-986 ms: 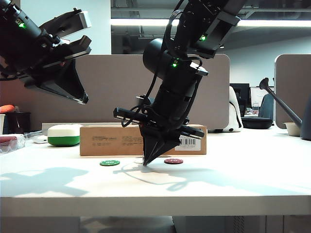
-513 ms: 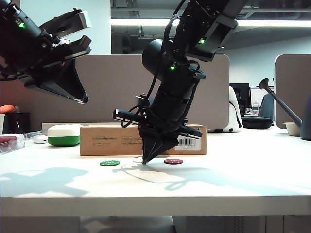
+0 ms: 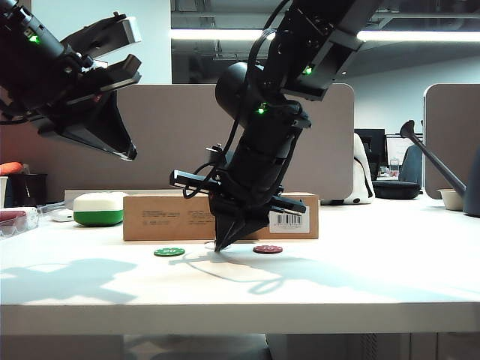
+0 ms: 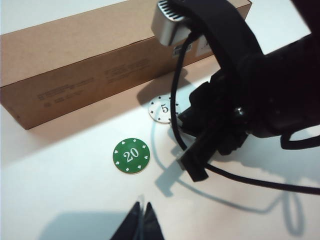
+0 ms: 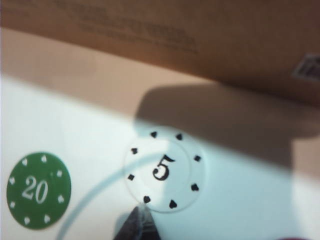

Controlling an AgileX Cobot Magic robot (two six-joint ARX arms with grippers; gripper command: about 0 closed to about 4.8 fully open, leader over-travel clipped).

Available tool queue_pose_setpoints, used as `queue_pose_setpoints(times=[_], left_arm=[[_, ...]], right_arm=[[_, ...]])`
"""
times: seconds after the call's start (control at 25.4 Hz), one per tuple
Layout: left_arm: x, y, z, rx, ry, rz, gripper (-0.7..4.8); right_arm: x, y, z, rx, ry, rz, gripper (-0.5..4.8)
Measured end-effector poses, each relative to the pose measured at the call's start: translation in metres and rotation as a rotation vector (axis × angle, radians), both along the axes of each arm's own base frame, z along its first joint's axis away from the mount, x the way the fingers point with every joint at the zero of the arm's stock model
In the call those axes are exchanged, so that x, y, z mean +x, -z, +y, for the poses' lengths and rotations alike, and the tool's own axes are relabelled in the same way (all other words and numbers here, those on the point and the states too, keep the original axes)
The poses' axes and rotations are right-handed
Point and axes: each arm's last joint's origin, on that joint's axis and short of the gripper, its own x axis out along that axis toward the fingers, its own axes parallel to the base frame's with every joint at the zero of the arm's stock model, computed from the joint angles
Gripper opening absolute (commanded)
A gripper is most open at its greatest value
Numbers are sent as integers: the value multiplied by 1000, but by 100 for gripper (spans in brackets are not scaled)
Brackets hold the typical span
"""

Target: Push the chip with the lowest value in the row forward next to the rectangular box.

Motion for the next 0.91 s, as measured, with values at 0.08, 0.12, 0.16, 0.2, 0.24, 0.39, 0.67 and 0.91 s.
queue_pose_setpoints(times=[0.08,0.12,0.16,0.2,0.24,0.39,0.67,0.91], left_arm=[[0,0,0,0,0,0,-5],[0,0,0,0,0,0,-5],[0,0,0,0,0,0,-5],[0,0,0,0,0,0,-5],[0,0,0,0,0,0,-5],[0,0,0,0,0,0,-5],[0,0,0,0,0,0,-5],[0,0,0,0,0,0,-5]], right_arm=[[1,1,1,5,1,-7,-6],[2,2,1,7,4,-12,-6],[2,2,1,5,8,-16,-6],[2,2,1,3,11,-19,-6],[2,2,1,0,16,-22,-6],[5,2,-1,-7,32,-33,-6],[9,2,-5,-16,72,-51,-6],[8,2,-4,-9,79,-47,-6]])
